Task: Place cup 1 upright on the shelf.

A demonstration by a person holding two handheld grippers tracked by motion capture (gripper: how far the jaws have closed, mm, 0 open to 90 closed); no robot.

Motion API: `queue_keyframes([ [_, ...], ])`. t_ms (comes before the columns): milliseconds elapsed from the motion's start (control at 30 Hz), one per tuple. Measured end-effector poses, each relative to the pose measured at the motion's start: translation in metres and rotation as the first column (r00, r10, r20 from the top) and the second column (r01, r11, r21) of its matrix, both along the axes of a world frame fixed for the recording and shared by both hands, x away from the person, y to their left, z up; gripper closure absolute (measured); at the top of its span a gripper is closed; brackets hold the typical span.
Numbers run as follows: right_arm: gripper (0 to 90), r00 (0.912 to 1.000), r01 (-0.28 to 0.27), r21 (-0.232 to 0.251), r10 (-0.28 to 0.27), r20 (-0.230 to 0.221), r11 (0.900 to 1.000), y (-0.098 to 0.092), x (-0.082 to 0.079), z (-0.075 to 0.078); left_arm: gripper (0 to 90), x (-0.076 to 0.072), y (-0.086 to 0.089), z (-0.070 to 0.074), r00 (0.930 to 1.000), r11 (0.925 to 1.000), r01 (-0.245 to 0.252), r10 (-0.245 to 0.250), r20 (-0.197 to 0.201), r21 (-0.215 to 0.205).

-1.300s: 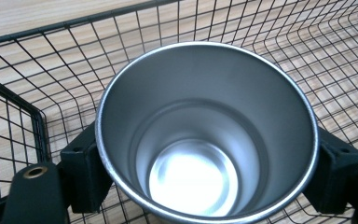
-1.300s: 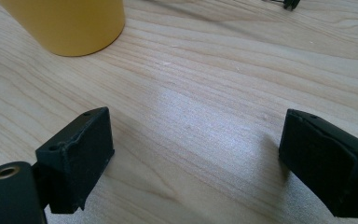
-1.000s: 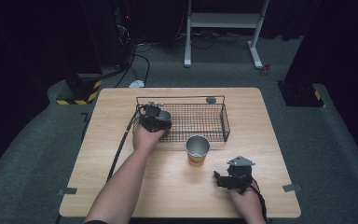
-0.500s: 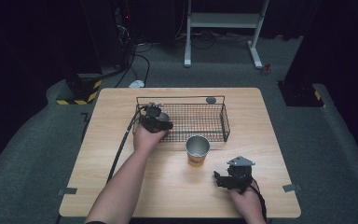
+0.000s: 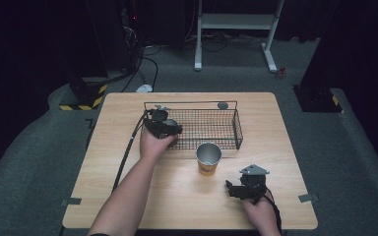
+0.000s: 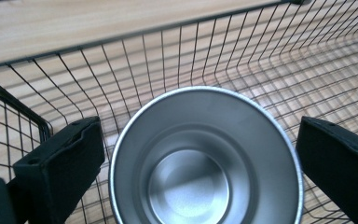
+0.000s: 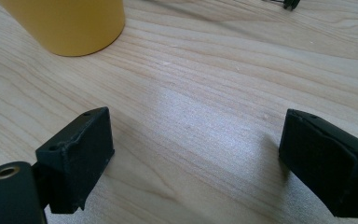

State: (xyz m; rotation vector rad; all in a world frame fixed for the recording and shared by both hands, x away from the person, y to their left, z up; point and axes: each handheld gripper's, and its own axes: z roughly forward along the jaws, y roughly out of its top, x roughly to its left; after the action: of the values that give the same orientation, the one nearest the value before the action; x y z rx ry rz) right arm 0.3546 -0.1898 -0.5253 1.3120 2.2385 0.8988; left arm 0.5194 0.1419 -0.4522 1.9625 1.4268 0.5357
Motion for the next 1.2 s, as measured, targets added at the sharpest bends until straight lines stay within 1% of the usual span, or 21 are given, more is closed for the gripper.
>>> queue_keyframes([
  [100, 9.4, 1.0, 0.0, 0.0, 0.0, 0.0, 1.0, 0.0, 0.0, 0.0, 1.4, -0.003, 0.0, 0.004, 0.9996, 1.0, 0.006, -0.006, 0.027, 0.0],
  [167, 9.4, 1.0, 0.0, 0.0, 0.0, 0.0, 1.0, 0.0, 0.0, 0.0, 1.4, -0.005, 0.001, 0.007, 0.9992, 0.9998, 0.014, -0.014, 0.038, -0.012],
  [300, 9.4, 1.0, 0.0, 0.0, 0.0, 0.0, 1.0, 0.0, 0.0, 0.0, 1.4, -0.009, 0.002, 0.012, 0.9981, 0.9994, 0.026, -0.025, 0.056, -0.022],
  [333, 9.4, 1.0, 0.0, 0.0, 0.0, 0.0, 1.0, 0.0, 0.0, 0.0, 1.4, -0.01, 0.002, 0.013, 0.998, 0.9992, 0.026, -0.024, 0.059, -0.032],
  [367, 9.4, 1.0, 0.0, 0.0, 0.0, 0.0, 1.0, 0.0, 0.0, 0.0, 1.5, -0.011, 0.002, 0.014, 0.9976, 0.9991, 0.029, -0.027, 0.063, -0.031],
  [467, 9.4, 1.0, 0.0, 0.0, 0.0, 0.0, 1.0, 0.0, 0.0, 0.0, 1.5, -0.015, 0.004, 0.018, 0.9971, 0.9984, 0.033, -0.03, 0.071, -0.046],
  [600, 9.4, 1.0, 0.0, 0.0, 0.0, 0.0, 1.0, 0.0, 0.0, 0.0, 1.5, -0.021, 0.008, 0.021, 0.996, 0.9959, 0.048, -0.042, 0.079, -0.076],
  [700, 9.4, 1.0, 0.0, 0.0, 0.0, 0.0, 1.0, 0.0, 0.0, 0.0, 2.4, -0.027, 0.012, 0.021, 0.9957, 0.9933, 0.038, -0.029, 0.088, -0.109],
  [833, 9.4, 1.0, 0.0, 0.0, 0.0, 0.0, 1.0, 0.0, 0.0, 0.0, 2.6, -0.031, 0.015, 0.02, 0.9965, 0.9947, 0.039, -0.032, 0.077, -0.095],
  [1000, 9.4, 1.0, 0.0, 0.0, 0.0, 0.0, 1.0, 0.0, 0.0, 0.0, 2.4, -0.037, 0.018, 0.021, 0.9968, 0.9935, 0.044, -0.037, 0.071, -0.105],
  [1100, 9.4, 1.0, 0.0, 0.0, 0.0, 0.0, 1.0, 0.0, 0.0, 0.0, 2.4, -0.04, 0.02, 0.022, 0.9965, 0.9943, 0.052, -0.045, 0.071, -0.093],
  [1200, 9.4, 1.0, 0.0, 0.0, 0.0, 0.0, 1.0, 0.0, 0.0, 0.0, 2.3, -0.045, 0.023, 0.023, 0.9963, 0.9933, 0.053, -0.046, 0.072, -0.102],
])
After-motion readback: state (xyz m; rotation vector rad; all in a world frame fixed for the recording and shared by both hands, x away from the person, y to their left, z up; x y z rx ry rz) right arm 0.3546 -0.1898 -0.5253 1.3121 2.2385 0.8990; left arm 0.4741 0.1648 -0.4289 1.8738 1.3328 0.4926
